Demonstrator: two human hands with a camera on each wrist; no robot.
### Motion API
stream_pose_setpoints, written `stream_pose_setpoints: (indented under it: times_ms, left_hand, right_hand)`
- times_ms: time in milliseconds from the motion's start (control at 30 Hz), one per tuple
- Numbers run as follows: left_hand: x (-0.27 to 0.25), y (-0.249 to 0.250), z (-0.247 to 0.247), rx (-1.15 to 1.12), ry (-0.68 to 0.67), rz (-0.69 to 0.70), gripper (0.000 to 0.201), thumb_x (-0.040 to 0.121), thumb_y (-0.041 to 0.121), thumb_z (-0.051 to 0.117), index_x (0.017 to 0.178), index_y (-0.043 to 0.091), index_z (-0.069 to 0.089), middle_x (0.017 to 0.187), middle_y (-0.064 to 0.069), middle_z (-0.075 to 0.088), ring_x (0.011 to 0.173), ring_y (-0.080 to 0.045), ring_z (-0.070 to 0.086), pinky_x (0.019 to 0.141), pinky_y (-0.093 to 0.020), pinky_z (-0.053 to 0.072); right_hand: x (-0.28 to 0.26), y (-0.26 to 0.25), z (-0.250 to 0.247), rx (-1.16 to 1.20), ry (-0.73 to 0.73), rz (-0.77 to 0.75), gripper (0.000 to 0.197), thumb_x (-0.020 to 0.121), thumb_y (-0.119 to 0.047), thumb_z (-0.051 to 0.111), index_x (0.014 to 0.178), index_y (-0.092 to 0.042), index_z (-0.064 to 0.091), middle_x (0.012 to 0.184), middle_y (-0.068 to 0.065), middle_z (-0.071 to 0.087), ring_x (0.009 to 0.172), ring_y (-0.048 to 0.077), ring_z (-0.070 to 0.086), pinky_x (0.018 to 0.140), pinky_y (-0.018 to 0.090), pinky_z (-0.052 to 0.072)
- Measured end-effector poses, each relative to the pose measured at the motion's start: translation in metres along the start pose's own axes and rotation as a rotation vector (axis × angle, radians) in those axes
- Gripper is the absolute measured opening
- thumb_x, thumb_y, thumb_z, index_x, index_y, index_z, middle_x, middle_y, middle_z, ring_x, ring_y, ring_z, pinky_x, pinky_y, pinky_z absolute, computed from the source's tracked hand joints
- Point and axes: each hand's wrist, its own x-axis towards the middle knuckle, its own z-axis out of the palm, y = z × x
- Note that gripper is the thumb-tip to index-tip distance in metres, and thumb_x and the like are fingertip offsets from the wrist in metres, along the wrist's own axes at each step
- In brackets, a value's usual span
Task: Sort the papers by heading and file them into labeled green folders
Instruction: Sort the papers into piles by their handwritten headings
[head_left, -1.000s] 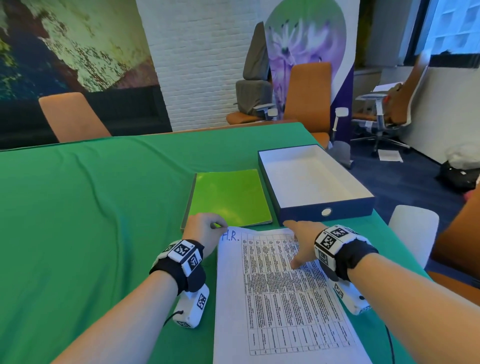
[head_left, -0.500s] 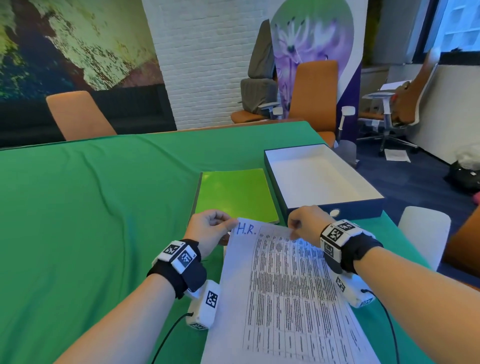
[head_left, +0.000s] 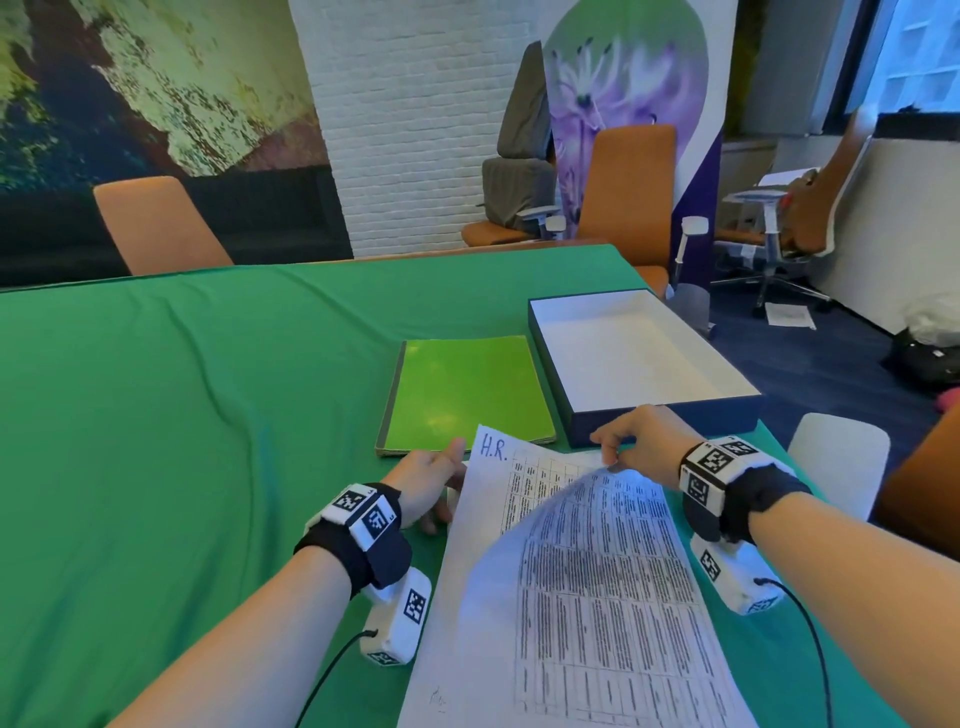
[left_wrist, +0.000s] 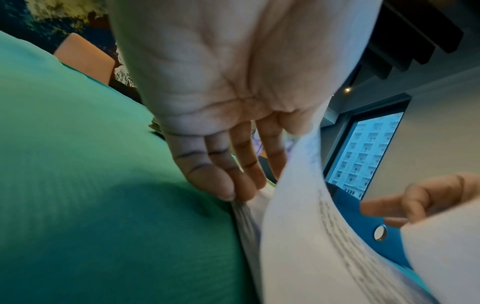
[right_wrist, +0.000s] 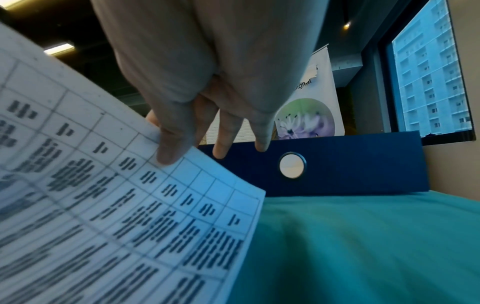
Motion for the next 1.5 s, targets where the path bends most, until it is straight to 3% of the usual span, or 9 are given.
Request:
stream_pose_setpoints:
  times_ms: [100, 233, 600, 767, 867, 967, 1200, 1267, 1500]
  left_hand:
    - [-0.001, -0.001, 0.0, 0.05, 0.013, 0.04, 0.022, 0.092, 0.035, 0.055, 0.095, 0.014, 0.062, 0.089, -0.01, 0.07, 0.054, -0.016, 0.058, 0.042, -0.025, 0.046]
    - [-0.001, -0.004, 0.001, 0.065, 0.084, 0.067, 0.012, 0.081, 0.004, 0.069, 0.08, 0.009, 0.058, 0.059, -0.007, 0.064, 0.047, -0.018, 0.057, 0.044, -0.027, 0.05]
    - [-0.013, 0.001, -0.004, -0.222, -0.072, 0.011, 0.015, 0.081, -0.008, 0.063, 0.081, 0.004, 0.055, 0.058, -0.009, 0.066, 0.043, -0.018, 0.062, 0.043, -0.027, 0.053]
    - [-0.01, -0.002, 0.004, 0.008, 0.026, 0.007, 0.007, 0.092, 0.006, 0.052, 0.097, 0.01, 0.056, 0.093, -0.014, 0.06, 0.051, -0.018, 0.06, 0.042, -0.03, 0.051]
    - [-0.005, 0.001, 0.007, 0.344, 0.097, -0.037, 0.052, 0.08, 0.023, 0.07, 0.125, 0.018, 0.044, 0.107, -0.001, 0.051, 0.071, -0.022, 0.061, 0.043, -0.029, 0.049]
    - [0.001, 0.005, 0.013, 0.452, 0.132, -0.038, 0.073, 0.068, 0.023, 0.08, 0.13, 0.018, 0.041, 0.09, 0.002, 0.053, 0.077, -0.019, 0.056, 0.06, -0.027, 0.047]
    - [0.006, 0.005, 0.006, 0.309, 0.313, 0.002, 0.025, 0.071, 0.015, 0.078, 0.084, 0.017, 0.057, 0.079, -0.001, 0.066, 0.076, -0.021, 0.063, 0.073, -0.033, 0.054]
    - [0.002, 0.004, 0.001, 0.334, 0.319, 0.019, 0.017, 0.073, 0.018, 0.077, 0.071, 0.017, 0.06, 0.076, -0.001, 0.067, 0.074, -0.02, 0.063, 0.071, -0.03, 0.053]
    - [-0.008, 0.003, -0.008, -0.024, 0.245, 0.04, 0.017, 0.079, 0.002, 0.069, 0.072, 0.006, 0.054, 0.078, -0.018, 0.066, 0.057, -0.026, 0.062, 0.054, -0.035, 0.057]
  right_hand:
    - [-0.003, 0.001, -0.001, -0.023, 0.002, 0.012, 0.013, 0.076, -0.002, 0.072, 0.067, -0.012, 0.07, 0.12, -0.005, 0.066, 0.113, 0.012, 0.058, 0.108, 0.035, 0.038]
    - [-0.003, 0.0, 0.003, -0.071, 0.012, 0.004, 0.011, 0.079, -0.006, 0.071, 0.072, -0.014, 0.068, 0.12, -0.008, 0.065, 0.112, 0.011, 0.055, 0.102, 0.029, 0.039]
    - [-0.001, -0.001, 0.011, -0.049, 0.071, -0.043, 0.033, 0.083, 0.0, 0.06, 0.062, -0.026, 0.057, 0.103, -0.005, 0.066, 0.091, 0.018, 0.062, 0.084, 0.036, 0.056]
    - [-0.002, 0.005, 0.011, -0.032, 0.105, -0.029, 0.029, 0.085, 0.002, 0.056, 0.079, -0.027, 0.052, 0.087, -0.004, 0.064, 0.076, 0.015, 0.06, 0.067, 0.032, 0.056]
    - [-0.006, 0.006, 0.007, 0.059, 0.093, -0.027, 0.018, 0.088, -0.005, 0.06, 0.09, -0.022, 0.054, 0.086, -0.006, 0.066, 0.079, 0.012, 0.062, 0.066, 0.021, 0.05]
    - [-0.008, 0.008, 0.004, 0.005, 0.08, -0.018, 0.016, 0.087, -0.009, 0.062, 0.08, -0.023, 0.06, 0.085, -0.006, 0.063, 0.078, 0.011, 0.059, 0.062, 0.013, 0.042]
    - [-0.005, 0.018, 0.006, 0.052, 0.103, 0.028, 0.018, 0.088, -0.001, 0.057, 0.08, -0.013, 0.068, 0.093, -0.006, 0.067, 0.086, 0.009, 0.062, 0.07, 0.012, 0.048]
    - [-0.005, 0.019, 0.007, 0.093, 0.113, 0.034, 0.018, 0.089, 0.003, 0.054, 0.076, -0.005, 0.065, 0.093, -0.005, 0.068, 0.089, 0.014, 0.063, 0.059, 0.01, 0.049]
    - [-0.007, 0.013, 0.005, 0.134, 0.158, -0.02, 0.02, 0.087, -0.006, 0.06, 0.085, -0.025, 0.063, 0.093, -0.003, 0.068, 0.09, 0.02, 0.064, 0.081, 0.033, 0.051]
